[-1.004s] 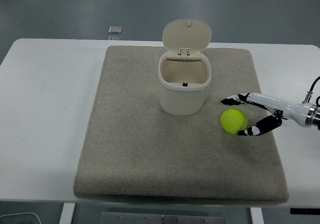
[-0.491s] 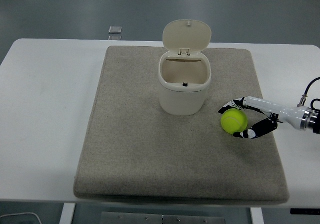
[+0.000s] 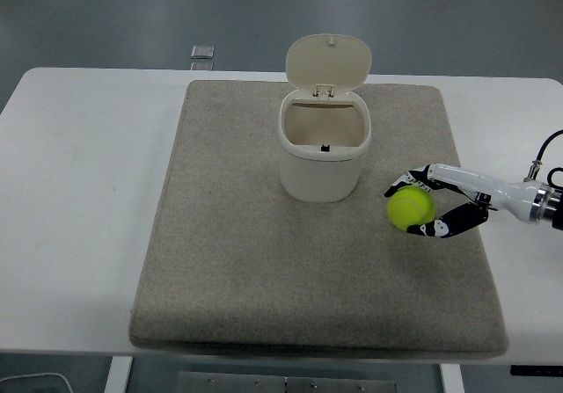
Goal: Pick up the tennis ball and place it in the box.
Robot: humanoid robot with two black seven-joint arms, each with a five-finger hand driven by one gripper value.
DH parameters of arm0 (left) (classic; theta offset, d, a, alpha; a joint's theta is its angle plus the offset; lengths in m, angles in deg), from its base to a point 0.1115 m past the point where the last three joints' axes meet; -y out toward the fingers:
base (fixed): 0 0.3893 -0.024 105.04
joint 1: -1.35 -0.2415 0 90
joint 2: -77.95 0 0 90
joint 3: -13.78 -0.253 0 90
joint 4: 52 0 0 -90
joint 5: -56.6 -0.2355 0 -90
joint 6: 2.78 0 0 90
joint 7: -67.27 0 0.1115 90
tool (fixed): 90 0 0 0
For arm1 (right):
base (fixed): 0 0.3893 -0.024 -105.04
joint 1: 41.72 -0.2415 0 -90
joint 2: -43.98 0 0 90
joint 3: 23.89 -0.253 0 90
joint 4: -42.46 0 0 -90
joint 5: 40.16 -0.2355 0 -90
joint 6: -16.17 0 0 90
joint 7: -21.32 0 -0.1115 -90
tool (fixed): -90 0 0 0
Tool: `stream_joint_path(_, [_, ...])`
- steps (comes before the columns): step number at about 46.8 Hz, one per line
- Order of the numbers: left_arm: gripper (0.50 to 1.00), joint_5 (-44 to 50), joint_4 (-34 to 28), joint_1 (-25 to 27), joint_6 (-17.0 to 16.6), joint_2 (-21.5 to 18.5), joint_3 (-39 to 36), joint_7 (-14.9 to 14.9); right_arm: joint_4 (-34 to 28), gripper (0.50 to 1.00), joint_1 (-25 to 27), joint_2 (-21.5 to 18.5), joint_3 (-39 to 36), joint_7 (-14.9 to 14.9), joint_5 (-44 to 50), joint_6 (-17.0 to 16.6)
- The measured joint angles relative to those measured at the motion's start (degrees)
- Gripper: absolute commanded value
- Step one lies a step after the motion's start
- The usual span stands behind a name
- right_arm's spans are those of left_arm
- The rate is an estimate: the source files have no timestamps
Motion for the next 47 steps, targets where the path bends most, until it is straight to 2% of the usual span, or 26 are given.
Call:
stream_joint_path(7, [0.992, 0.0, 0.0, 0.0, 0.0, 0.0, 0.0, 0.0, 0.06, 0.5, -2.71, 2.0, -1.36, 0.53, -4.74, -2.46])
stream_joint_path(13, [0.992, 0.0, 0.01, 0.0, 0.0, 0.0, 0.0, 0.0, 0.32, 0.5, -5.18, 3.3, -4.0, 2.66, -6.8, -7.12])
stream_joint_path(17, [0.992, 0.0, 0.0, 0.0, 0.0, 0.0, 0.0, 0.0, 1.13, 0.5, -6.76, 3.49, -5.94, 4.49, -6.88, -9.79])
stream_joint_path(23, [0.992, 0.0, 0.01, 0.0, 0.0, 0.0, 0.0, 0.0, 2.15, 0.5, -9.0, 2.92, -7.44, 4.88, -6.94, -11.69])
stream_joint_path(29, [0.992, 0.0, 0.01, 0.0, 0.0, 0.0, 0.0, 0.01, 2.58, 0.5, -10.89, 1.21, -7.52, 4.84, -6.97, -11.93])
stream_joint_path(37, [0.992, -0.01, -0.01, -0.01, 0.0, 0.0, 0.0, 0.01, 2.35, 0.5, -12.79, -3.47, -7.47, 3.61, -6.93, -11.16])
stream_joint_path(47, [0.992, -0.02, -0.01, 0.01, 0.0, 0.0, -0.02, 0.0, 1.85, 0.5, -13.69, -8.58, -6.95, -3.26, -6.87, -7.35])
